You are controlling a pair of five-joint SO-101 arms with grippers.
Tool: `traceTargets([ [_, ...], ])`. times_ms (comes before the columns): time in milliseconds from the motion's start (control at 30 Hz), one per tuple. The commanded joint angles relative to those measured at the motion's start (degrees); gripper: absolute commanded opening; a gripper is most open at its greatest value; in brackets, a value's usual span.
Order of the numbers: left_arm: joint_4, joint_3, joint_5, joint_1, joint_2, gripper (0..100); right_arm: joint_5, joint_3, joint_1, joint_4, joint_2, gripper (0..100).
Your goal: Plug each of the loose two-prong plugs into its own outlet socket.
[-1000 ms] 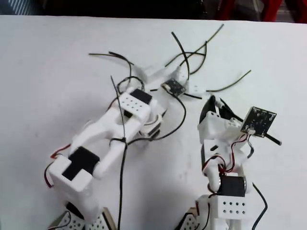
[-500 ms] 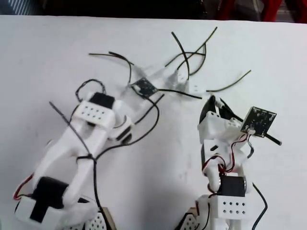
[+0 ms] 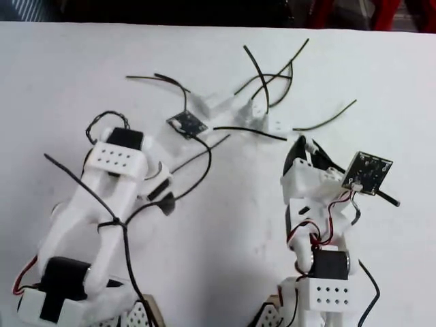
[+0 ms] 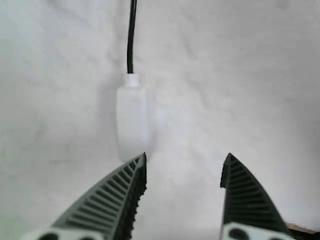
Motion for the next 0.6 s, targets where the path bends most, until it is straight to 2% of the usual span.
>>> traceTargets([
  [0,-4.75,2.99,-0.62,-0.48,-1.98,24,0.09,-2.02,0.48,-0.84,-0.40,1.7],
  [233,-15.82,9.23,-0.88,-3.91,-1.89,25,0.09,-2.02,0.48,-0.75,-0.40,1.7],
  [333,-16.70,9.05,-1.05,-6.81,-1.80,25,0.09,-2.02,0.48,-0.75,-0.40,1.7],
  [567,-16.35,8.79,-6.51,-11.56,-1.89,25,0.18,-2.02,0.48,-0.75,-0.40,1.7],
])
